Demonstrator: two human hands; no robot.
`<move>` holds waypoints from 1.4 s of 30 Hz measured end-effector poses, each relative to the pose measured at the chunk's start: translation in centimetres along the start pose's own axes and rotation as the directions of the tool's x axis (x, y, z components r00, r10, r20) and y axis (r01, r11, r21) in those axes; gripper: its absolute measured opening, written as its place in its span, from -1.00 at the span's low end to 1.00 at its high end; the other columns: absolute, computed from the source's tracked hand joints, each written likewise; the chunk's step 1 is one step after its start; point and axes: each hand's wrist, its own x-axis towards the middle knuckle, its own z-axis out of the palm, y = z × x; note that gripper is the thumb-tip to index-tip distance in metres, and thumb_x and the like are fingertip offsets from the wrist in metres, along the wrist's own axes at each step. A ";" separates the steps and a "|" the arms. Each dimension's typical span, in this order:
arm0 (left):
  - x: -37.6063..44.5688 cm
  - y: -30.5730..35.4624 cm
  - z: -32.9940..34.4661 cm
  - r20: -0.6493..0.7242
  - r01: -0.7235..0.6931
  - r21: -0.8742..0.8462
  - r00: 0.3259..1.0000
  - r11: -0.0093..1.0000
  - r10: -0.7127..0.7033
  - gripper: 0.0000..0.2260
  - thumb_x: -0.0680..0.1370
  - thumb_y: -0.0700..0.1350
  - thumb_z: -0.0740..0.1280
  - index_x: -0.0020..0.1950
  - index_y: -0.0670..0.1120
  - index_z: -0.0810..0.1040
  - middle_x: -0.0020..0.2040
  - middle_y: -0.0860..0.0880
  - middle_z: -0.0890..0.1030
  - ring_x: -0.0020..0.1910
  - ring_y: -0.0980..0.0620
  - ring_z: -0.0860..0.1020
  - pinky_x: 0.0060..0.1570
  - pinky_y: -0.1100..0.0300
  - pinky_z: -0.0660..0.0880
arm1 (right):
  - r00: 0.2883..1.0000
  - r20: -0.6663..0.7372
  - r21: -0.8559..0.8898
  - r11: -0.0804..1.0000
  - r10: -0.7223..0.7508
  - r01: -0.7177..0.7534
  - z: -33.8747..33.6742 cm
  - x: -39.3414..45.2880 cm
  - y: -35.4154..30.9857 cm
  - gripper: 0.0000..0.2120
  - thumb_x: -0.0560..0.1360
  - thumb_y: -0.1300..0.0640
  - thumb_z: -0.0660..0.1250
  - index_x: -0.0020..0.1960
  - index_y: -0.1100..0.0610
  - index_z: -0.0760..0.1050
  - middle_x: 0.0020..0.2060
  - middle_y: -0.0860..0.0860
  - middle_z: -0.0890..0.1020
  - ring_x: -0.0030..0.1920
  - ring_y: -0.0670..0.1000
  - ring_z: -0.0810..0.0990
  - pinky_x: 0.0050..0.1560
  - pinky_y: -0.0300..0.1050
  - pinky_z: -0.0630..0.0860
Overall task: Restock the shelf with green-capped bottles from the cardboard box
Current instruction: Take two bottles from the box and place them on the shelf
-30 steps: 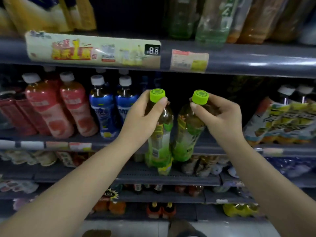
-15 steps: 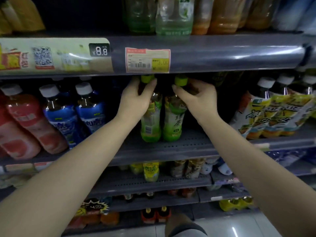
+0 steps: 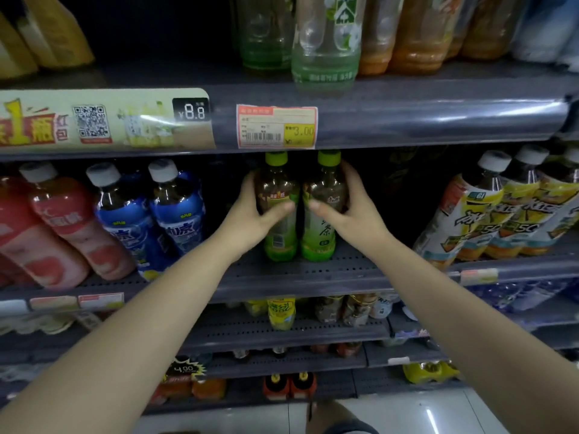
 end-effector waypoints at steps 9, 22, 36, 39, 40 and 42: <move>-1.8 -5.1 1.8 0.006 0.046 -0.077 0.999 0.996 -0.046 -0.32 0.46 -0.12 0.45 0.48 0.06 0.16 0.23 0.19 0.39 0.31 0.14 0.34 0.25 0.21 0.28 | 0.979 0.087 -0.053 0.982 0.186 -0.181 1.3 -2.8 5.0 -0.22 0.40 0.14 0.48 0.48 -0.06 0.13 0.34 -0.08 0.45 0.39 -0.02 0.37 0.37 0.09 0.39; -1.1 -3.9 5.6 -0.426 0.021 0.081 0.905 0.997 0.016 -0.34 0.38 -0.03 0.52 0.34 -0.08 0.23 0.31 -0.13 0.36 0.11 0.12 0.35 0.02 0.28 0.31 | 0.988 -0.118 -0.120 0.986 0.100 -0.114 3.5 -1.5 5.8 -0.35 0.35 0.11 0.52 0.35 0.02 0.30 0.07 -0.14 0.51 0.07 -0.21 0.44 -0.11 -0.64 0.33; 3.4 -5.2 5.9 -0.437 0.050 -0.010 0.898 0.999 -0.049 -0.33 0.39 -0.06 0.50 0.38 -0.02 0.21 0.27 -0.11 0.49 0.20 -0.03 0.49 0.07 0.18 0.43 | 0.985 -0.166 -0.128 0.989 0.047 -0.068 4.8 2.1 7.5 -0.40 0.37 0.11 0.51 0.32 0.12 0.34 0.09 -0.06 0.55 0.07 -0.18 0.45 -0.13 -0.60 0.32; 4.6 -5.4 6.0 -0.442 0.049 -0.014 0.895 0.999 -0.050 -0.30 0.41 -0.07 0.49 0.42 -0.02 0.18 0.29 -0.11 0.47 0.22 -0.04 0.48 0.12 0.15 0.44 | 0.984 -0.173 -0.113 0.991 0.053 -0.074 5.0 3.2 7.8 -0.40 0.37 0.12 0.51 0.33 0.12 0.34 0.04 -0.11 0.50 0.01 -0.24 0.45 -0.18 -0.64 0.32; 5.0 -5.5 6.0 -0.445 0.053 -0.014 0.894 0.998 -0.054 -0.30 0.42 -0.07 0.48 0.44 -0.03 0.17 0.30 -0.12 0.46 0.22 -0.05 0.48 0.13 0.13 0.44 | 0.984 -0.173 -0.107 0.992 0.054 -0.073 5.1 3.5 7.9 -0.40 0.37 0.13 0.51 0.33 0.12 0.34 0.03 -0.11 0.50 -0.03 -0.29 0.45 -0.19 -0.66 0.31; 5.7 -5.6 6.1 -0.454 0.063 -0.019 0.889 0.998 -0.065 -0.29 0.42 -0.07 0.47 0.46 -0.04 0.16 0.32 -0.14 0.45 0.24 -0.07 0.47 0.16 0.09 0.45 | 0.983 -0.172 -0.105 0.992 0.057 -0.076 5.1 4.1 8.0 -0.40 0.37 0.13 0.51 0.33 0.12 0.34 0.02 -0.12 0.49 -0.06 -0.32 0.44 -0.20 -0.67 0.31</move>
